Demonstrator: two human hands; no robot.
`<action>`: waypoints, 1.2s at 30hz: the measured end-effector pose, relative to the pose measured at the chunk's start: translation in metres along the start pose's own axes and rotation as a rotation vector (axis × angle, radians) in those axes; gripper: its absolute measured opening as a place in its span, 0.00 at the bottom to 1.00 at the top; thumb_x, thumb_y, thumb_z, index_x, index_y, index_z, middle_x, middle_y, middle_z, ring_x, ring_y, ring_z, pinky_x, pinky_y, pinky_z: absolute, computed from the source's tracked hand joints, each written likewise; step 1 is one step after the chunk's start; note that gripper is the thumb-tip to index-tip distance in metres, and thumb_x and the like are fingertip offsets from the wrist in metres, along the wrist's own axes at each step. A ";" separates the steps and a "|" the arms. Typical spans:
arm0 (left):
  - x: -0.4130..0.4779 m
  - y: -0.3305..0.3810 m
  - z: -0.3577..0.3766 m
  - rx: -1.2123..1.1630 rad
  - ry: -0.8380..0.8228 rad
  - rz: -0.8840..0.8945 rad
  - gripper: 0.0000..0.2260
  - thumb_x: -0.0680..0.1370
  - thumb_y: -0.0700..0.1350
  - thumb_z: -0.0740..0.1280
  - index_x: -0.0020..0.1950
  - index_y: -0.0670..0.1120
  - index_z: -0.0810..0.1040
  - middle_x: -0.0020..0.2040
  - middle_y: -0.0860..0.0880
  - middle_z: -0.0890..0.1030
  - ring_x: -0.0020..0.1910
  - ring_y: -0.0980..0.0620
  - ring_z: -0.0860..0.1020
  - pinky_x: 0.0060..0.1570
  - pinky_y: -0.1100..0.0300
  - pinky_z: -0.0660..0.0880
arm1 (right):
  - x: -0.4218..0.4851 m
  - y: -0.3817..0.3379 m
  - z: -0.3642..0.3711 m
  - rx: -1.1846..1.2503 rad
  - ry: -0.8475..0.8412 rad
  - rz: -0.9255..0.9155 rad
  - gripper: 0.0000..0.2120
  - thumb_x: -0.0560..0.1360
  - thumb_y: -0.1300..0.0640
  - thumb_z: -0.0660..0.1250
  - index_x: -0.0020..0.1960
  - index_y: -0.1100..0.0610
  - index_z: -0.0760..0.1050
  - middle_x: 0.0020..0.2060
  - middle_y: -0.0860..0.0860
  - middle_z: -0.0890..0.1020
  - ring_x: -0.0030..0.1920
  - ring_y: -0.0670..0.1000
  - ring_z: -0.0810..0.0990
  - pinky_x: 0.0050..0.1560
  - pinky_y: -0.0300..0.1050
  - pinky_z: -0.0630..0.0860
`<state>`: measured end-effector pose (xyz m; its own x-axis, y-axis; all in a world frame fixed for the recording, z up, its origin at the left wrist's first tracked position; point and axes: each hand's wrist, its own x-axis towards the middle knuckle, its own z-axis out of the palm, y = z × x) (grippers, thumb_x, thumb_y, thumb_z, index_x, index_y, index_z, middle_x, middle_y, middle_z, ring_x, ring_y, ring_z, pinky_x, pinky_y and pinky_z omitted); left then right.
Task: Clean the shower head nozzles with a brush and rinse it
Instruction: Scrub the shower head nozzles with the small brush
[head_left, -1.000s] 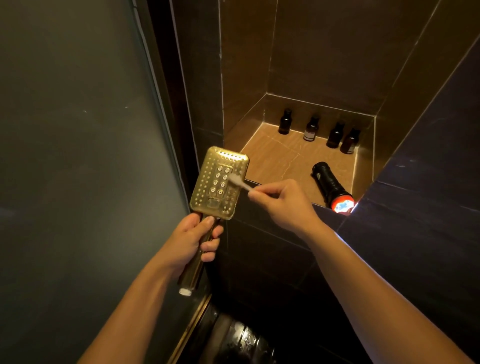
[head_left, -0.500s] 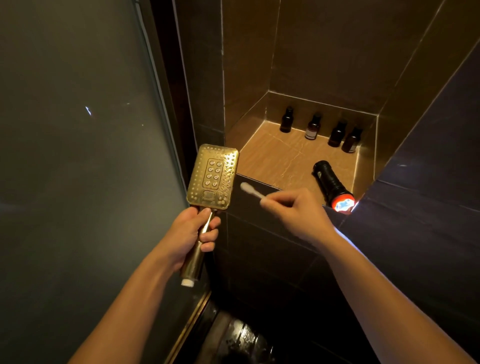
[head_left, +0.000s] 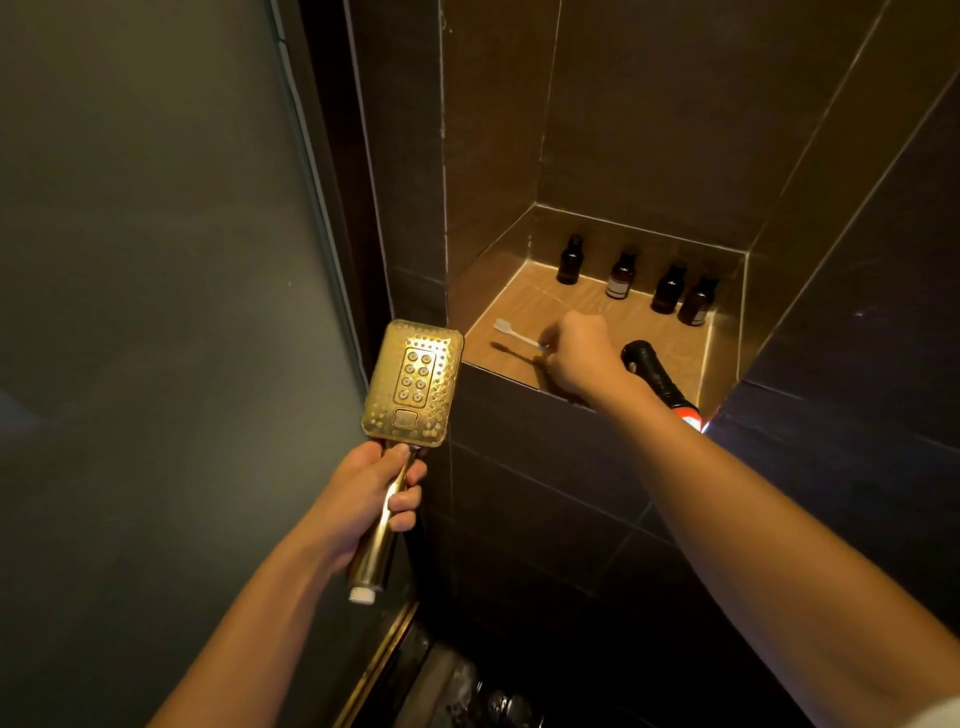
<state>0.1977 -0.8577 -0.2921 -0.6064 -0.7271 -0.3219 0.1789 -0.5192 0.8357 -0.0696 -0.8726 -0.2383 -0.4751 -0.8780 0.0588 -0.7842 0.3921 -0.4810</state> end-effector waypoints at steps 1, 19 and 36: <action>-0.001 0.000 -0.001 0.001 0.000 0.002 0.05 0.84 0.42 0.57 0.56 0.42 0.70 0.34 0.48 0.74 0.25 0.57 0.65 0.20 0.65 0.65 | 0.004 0.001 0.004 -0.030 0.000 -0.010 0.08 0.76 0.64 0.68 0.55 0.58 0.78 0.47 0.53 0.78 0.46 0.50 0.78 0.44 0.44 0.77; 0.007 -0.003 0.012 0.026 0.026 0.013 0.06 0.84 0.41 0.57 0.58 0.42 0.70 0.35 0.48 0.74 0.25 0.56 0.66 0.21 0.65 0.65 | 0.020 0.003 0.012 -0.120 -0.028 0.016 0.13 0.77 0.61 0.68 0.61 0.58 0.79 0.51 0.55 0.81 0.52 0.55 0.80 0.54 0.50 0.79; 0.029 -0.006 0.061 0.216 -0.238 0.212 0.11 0.81 0.49 0.63 0.58 0.51 0.82 0.58 0.42 0.84 0.58 0.49 0.82 0.56 0.53 0.77 | -0.170 0.014 0.014 1.354 -0.525 0.234 0.15 0.75 0.65 0.70 0.62 0.65 0.77 0.58 0.64 0.81 0.59 0.61 0.81 0.61 0.55 0.77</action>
<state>0.1317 -0.8484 -0.2796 -0.7410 -0.6702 -0.0409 0.1678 -0.2439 0.9552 0.0059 -0.7217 -0.2676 -0.1075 -0.9450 -0.3090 0.3926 0.2452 -0.8864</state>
